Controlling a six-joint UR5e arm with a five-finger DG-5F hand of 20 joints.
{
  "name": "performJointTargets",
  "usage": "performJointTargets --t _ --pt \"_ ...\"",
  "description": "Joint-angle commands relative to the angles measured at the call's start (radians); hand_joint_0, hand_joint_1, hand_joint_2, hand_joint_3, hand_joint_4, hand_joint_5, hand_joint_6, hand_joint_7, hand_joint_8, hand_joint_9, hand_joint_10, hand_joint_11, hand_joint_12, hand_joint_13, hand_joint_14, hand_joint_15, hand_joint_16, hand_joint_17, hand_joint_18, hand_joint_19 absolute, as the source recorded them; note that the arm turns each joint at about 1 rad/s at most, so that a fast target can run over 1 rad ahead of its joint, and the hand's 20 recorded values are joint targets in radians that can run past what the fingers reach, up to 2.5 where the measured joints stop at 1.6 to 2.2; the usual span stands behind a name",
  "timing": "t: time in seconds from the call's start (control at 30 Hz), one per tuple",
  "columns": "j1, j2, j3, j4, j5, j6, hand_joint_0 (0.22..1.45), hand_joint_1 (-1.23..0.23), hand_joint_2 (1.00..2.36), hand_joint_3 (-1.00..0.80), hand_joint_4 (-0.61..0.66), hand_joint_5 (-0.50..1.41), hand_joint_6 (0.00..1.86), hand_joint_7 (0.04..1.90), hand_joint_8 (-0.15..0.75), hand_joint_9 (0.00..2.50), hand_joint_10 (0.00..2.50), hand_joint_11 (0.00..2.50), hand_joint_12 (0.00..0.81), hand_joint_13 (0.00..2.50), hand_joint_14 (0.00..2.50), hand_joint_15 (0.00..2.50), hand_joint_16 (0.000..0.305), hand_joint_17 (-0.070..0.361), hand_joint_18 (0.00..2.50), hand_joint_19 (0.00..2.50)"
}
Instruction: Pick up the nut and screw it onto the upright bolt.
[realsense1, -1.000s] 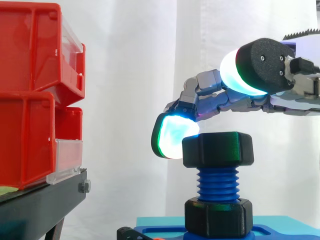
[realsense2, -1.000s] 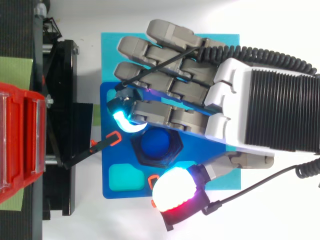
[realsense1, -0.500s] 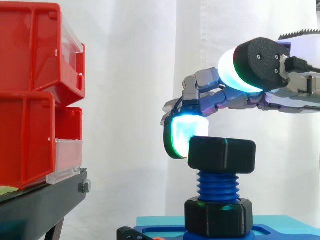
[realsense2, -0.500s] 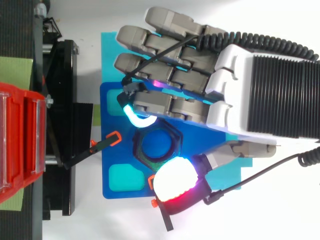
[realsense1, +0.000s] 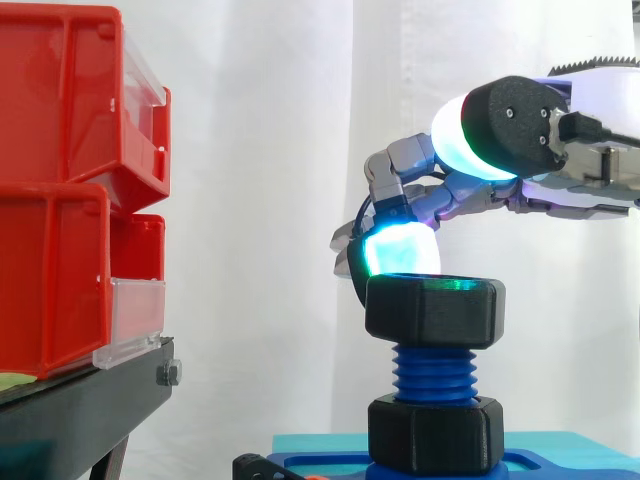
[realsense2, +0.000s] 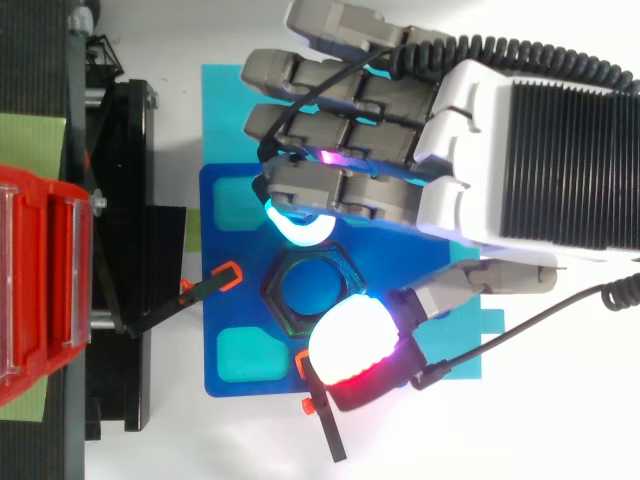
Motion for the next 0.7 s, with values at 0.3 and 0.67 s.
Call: performJointTargets --t 0.3,0.67 --pt "-0.020 0.005 0.008 -0.013 -0.024 0.000 0.54 -0.12 1.00 -0.50 0.14 0.03 0.55 1.37 0.280 0.98 0.00 0.00 0.274 0.65 0.00 0.00 0.034 0.077 0.41 0.03" --pt "-0.038 0.003 0.089 -0.195 -0.041 -0.029 0.54 -0.14 1.00 -0.50 0.13 0.04 0.61 1.24 0.286 1.21 0.00 0.00 0.234 0.85 0.00 0.00 0.027 0.061 0.61 0.09"
